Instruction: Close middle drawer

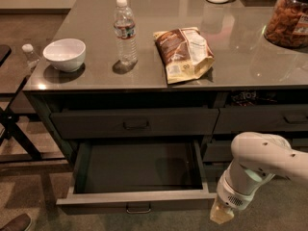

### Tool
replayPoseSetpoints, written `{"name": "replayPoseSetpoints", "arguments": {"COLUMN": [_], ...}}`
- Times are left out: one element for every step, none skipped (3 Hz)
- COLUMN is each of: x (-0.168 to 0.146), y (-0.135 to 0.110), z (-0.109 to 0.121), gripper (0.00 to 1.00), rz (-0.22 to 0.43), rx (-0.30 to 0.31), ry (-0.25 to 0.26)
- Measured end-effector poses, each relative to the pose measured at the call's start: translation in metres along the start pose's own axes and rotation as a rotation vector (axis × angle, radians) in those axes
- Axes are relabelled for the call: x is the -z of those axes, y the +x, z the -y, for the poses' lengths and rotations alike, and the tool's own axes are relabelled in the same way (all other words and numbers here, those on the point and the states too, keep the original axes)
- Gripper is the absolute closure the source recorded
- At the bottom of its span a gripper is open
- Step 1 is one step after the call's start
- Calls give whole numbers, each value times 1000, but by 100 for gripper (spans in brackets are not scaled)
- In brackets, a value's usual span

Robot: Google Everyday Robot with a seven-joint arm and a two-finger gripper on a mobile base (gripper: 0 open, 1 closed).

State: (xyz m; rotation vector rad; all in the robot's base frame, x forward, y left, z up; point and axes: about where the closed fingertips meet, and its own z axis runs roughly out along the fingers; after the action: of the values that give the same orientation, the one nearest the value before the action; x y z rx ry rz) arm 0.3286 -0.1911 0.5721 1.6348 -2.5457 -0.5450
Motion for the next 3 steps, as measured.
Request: {"name": "replayPoseSetpoints", "arguments": {"x": [0,-11,-34], "y": [0,1,-3], "z": [0,3,17], "gripper": [100,100,100], "rz": [0,7,23], "rx": [0,-5,-24], "ry": [0,-16,-31]}}
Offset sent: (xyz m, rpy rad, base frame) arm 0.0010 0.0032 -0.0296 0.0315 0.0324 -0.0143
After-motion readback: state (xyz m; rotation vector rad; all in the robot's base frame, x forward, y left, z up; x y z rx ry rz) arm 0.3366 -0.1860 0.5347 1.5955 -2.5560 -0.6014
